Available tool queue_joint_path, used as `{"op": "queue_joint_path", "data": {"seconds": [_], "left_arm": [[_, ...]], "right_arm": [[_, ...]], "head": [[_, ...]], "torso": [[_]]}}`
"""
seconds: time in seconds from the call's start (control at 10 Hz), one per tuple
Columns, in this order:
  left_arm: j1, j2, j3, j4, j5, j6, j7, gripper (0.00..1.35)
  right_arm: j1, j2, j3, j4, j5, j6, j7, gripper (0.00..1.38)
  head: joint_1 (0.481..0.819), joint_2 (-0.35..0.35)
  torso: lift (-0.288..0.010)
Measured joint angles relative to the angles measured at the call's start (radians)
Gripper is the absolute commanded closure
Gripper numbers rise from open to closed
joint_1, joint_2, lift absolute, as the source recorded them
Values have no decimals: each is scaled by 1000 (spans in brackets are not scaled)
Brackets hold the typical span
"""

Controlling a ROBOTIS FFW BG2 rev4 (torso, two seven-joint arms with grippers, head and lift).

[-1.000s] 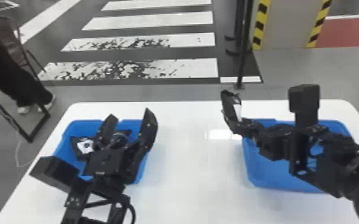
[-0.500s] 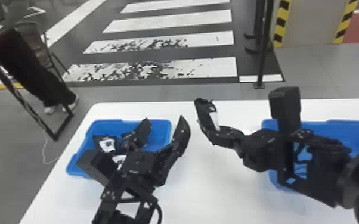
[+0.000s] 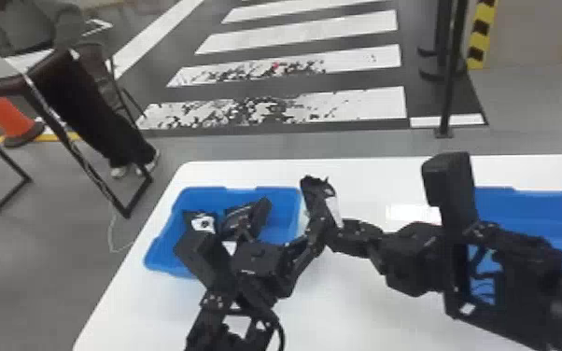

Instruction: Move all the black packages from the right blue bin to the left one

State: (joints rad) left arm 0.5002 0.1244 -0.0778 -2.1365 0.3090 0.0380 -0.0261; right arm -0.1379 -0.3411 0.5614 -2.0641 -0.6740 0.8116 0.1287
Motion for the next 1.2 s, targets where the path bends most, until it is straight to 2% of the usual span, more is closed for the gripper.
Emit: {"op": "queue_joint_path", "data": {"seconds": [0.2,0.6,0.9,1.0,1.1,1.2], "left_arm": [[-2,1,-14,0,27,4,-9,156],[-7,6,-44,-1,130,-7,-32,156],[-11,7,-47,-2,134,17,-34,193],[-11,7,-41,-2,121,26,-34,252],[-9,6,-32,-2,104,31,-34,814],[-8,4,-23,-2,79,32,-33,1234]], "right_arm": [[-14,-4,36,11,-18,-12,-1,1124],[-27,-4,45,48,-20,-28,-9,1124],[-33,-4,52,48,-30,-37,-8,1124],[-34,-5,58,42,-40,-38,-8,1124],[-34,-5,62,38,-51,-39,-7,1124],[-34,-6,64,35,-57,-39,-7,1124]], "head": [[695,343],[695,314],[695,312],[695,321],[695,326],[695,338]], "torso": [[-132],[-132],[-132],[-132],[-132],[-132]]}}
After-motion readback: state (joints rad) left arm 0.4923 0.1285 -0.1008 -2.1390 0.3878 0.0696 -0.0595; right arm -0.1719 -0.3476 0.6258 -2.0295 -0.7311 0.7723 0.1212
